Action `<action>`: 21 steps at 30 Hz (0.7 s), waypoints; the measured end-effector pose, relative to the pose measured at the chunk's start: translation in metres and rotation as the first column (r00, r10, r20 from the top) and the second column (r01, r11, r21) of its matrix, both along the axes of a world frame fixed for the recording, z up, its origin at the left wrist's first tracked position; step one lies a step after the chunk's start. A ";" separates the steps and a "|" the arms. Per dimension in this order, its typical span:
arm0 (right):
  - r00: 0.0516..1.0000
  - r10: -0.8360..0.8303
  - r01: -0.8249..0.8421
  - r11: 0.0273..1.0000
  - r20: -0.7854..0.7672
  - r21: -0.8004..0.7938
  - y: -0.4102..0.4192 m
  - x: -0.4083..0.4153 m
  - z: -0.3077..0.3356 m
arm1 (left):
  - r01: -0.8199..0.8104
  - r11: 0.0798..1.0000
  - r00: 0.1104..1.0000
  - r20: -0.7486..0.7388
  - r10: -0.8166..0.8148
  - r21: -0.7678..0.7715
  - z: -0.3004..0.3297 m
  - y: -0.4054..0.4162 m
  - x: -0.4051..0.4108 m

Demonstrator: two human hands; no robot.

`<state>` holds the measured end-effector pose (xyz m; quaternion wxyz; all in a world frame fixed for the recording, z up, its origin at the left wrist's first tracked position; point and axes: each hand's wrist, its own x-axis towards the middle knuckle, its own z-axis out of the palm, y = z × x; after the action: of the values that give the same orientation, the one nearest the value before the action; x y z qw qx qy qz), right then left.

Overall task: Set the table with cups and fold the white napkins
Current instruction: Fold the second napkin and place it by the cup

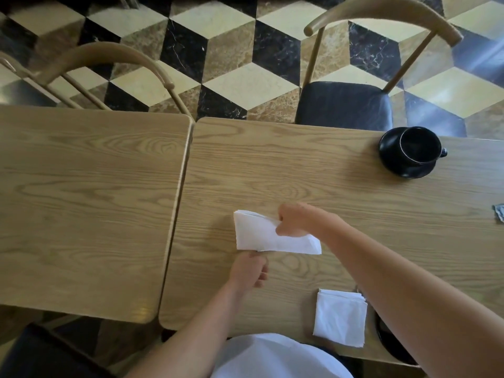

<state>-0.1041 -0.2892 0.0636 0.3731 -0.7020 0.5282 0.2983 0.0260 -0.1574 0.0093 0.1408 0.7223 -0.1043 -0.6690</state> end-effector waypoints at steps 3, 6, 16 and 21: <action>0.992 -0.019 0.026 0.998 0.128 -0.052 0.000 0.011 0.026 | -0.298 0.953 0.920 -0.254 0.299 0.044 0.012 -0.005 -0.004; 0.954 -0.115 0.140 0.988 0.277 -0.072 -0.003 0.016 0.046 | -0.554 0.830 0.706 -0.491 0.511 0.067 0.023 -0.016 -0.004; 0.256 -0.804 0.888 0.415 0.537 0.199 0.083 -0.033 -0.001 | -0.245 0.916 0.923 -0.365 0.120 -0.318 0.030 -0.028 0.014; 0.044 -0.994 0.910 0.081 0.098 0.407 0.155 -0.046 -0.046 | 0.059 0.983 0.995 -0.075 -0.073 -0.172 -0.002 0.015 0.005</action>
<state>-0.1503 -0.1342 0.0181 0.6423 -0.1573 0.7434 -0.0999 0.0310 -0.1425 0.0070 0.1836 0.6763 -0.1788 -0.6906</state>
